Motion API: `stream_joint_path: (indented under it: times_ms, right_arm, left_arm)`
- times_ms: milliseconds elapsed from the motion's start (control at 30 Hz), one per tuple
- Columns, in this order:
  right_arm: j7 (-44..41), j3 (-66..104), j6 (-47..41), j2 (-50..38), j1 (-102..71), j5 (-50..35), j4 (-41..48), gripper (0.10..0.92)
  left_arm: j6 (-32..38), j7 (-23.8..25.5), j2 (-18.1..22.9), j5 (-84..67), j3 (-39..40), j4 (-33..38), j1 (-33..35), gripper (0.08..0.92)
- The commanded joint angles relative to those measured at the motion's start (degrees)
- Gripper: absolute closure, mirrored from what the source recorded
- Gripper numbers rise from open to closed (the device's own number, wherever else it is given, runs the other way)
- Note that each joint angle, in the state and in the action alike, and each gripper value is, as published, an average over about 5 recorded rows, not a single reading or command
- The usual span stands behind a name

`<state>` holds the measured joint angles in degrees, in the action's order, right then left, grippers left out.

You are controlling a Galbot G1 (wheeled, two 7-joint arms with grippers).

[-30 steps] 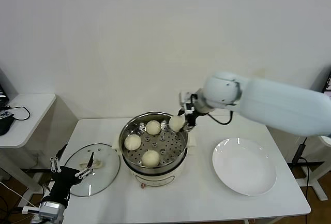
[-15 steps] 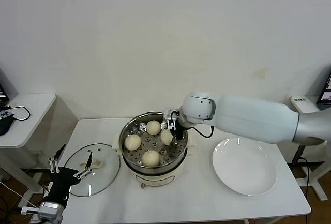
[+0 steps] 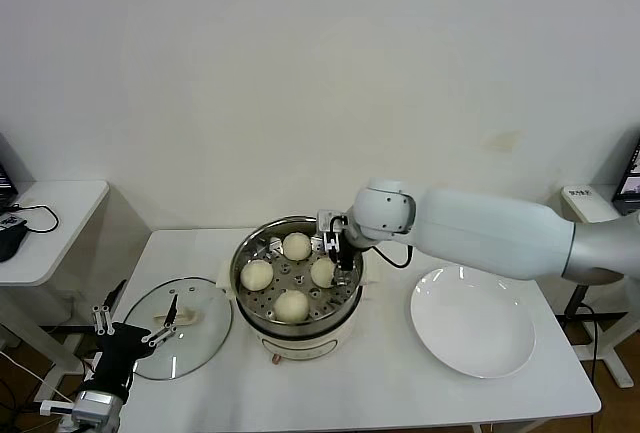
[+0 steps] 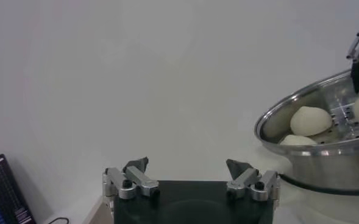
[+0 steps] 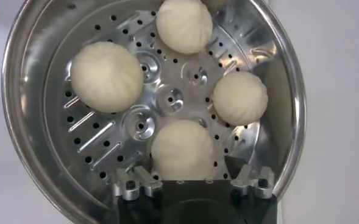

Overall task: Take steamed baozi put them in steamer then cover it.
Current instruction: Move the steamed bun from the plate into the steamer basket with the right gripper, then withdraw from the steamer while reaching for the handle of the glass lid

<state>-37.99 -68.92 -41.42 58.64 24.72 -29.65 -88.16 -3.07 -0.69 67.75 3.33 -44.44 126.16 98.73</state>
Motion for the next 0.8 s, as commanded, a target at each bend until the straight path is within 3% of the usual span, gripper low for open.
stream_joint_path:
  times_ms: [33,133,300,500,633,800]
  right_arm:
    - [3.8,6.5,-0.2,-7.8,2.3,-4.0,-7.8,0.209]
    - [9.3,8.9,0.5,-12.6,1.1,-6.3,-11.9,0.203]
    - [29.1,17.0,8.9,-23.6,-9.3,-12.4,-18.0,0.202]
    - [41.7,44.0,21.9,-31.4,-38.3,-6.5,-22.0,0.203]
    - [42.3,72.8,30.7,-29.0,-64.6,2.8,-22.9,0.203]
    - [38.1,100.6,42.4,-14.4,-89.5,11.8,-22.8,0.203]
  left_arm:
    - [0.0,0.0,0.0,-0.1,0.3,0.2,-0.1,0.177]
    - [0.0,0.0,0.1,-0.1,0.7,0.1,-0.2,0.177]
    - [0.2,0.0,0.3,0.1,1.6,-0.6,-0.6,0.177]
    - [0.4,0.0,0.5,0.6,2.1,-1.3,-0.9,0.177]
    - [0.5,-0.2,1.3,1.2,2.5,-1.2,-0.8,0.177]
    - [0.7,-0.6,2.1,2.1,2.9,-2.4,-0.8,0.177]
